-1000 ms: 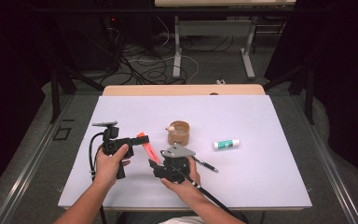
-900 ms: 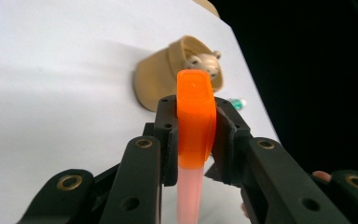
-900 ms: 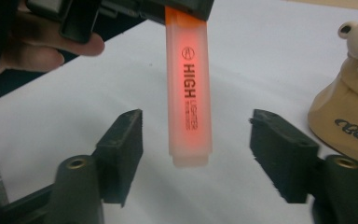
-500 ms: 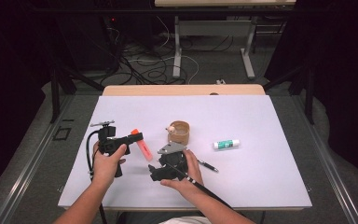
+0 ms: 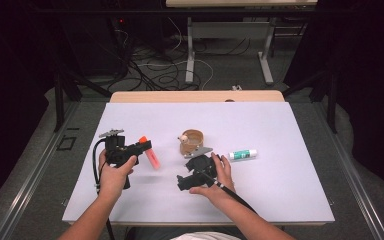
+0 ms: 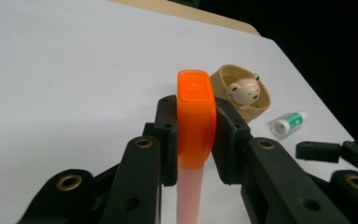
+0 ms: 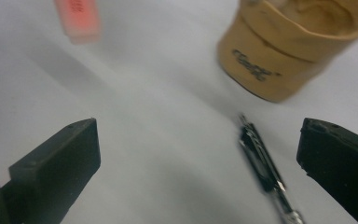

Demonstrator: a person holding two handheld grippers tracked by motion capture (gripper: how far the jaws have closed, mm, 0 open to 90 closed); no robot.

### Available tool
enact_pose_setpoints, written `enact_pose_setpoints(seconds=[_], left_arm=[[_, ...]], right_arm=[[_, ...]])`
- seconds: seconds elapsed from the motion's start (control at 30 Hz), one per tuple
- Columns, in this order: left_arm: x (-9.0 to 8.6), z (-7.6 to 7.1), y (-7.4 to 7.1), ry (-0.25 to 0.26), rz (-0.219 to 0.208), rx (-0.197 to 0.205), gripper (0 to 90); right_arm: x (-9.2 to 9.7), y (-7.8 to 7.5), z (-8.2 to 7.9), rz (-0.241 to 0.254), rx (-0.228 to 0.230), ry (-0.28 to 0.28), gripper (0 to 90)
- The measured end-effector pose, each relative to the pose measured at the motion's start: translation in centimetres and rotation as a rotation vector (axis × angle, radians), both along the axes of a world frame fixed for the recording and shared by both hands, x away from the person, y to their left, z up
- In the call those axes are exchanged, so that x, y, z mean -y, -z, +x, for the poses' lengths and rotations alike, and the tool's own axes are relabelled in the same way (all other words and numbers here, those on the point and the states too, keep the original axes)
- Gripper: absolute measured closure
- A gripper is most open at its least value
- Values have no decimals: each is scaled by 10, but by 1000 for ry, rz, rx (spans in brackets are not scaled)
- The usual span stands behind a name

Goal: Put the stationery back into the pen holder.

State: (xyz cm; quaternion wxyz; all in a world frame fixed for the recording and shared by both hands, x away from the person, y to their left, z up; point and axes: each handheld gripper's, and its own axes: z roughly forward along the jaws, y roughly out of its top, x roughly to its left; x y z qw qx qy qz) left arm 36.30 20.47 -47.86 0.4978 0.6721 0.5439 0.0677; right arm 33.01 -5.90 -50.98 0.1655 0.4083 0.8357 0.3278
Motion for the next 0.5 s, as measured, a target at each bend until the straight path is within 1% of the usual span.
enact_pose_setpoints(seconds=[0.03, 0.07, 0.1, 0.17, 0.2, 0.23, 0.27, 0.3, 0.33, 0.37, 0.4, 0.43, 0.5], left_arm=[[0, -1, -1, 4, 33, 12, 742], [1, -1, -2, 1, 39, 22, 742], [2, -1, -2, -1, 48, 31, 742], [3, -1, -4, 7, 59, 36, 742], [3, -1, -4, 7, 64, 47, 742], [3, -1, -5, 16, 70, 50, 742], [4, 0, -6, 14, 64, 62, 742], [3, 0, -7, 22, 68, 66, 741], [4, 1, -8, 18, 67, 77, 741], [4, 2, -9, 27, 70, 70, 741], [5, 4, -9, 25, 60, 78, 741], [6, 4, -11, 37, 59, 71, 741], [9, 7, -14, 37, 64, 82, 741]], right_arm=[[6, 1, 2, 4, 11, 2, 0], [18, 0, 4, 4, 5, 34, 0], [18, 0, 4, 4, 5, 34, 0], [30, -1, 6, 16, -4, 62, 0], [43, -2, 8, 13, -14, 86, 0], [43, -2, 8, 13, -14, 86, 0], [50, -3, 9, 24, -16, 100, 0], [57, -6, 10, 14, -32, 111, 0], [63, -7, 10, 28, -31, 126, 0], [68, -8, 11, 42, -21, 142, 0], [75, -9, 12, 40, -20, 150, 0], [80, -11, 12, 41, -19, 162, 0], [91, -12, 12, 39, -18, 180, 0]])
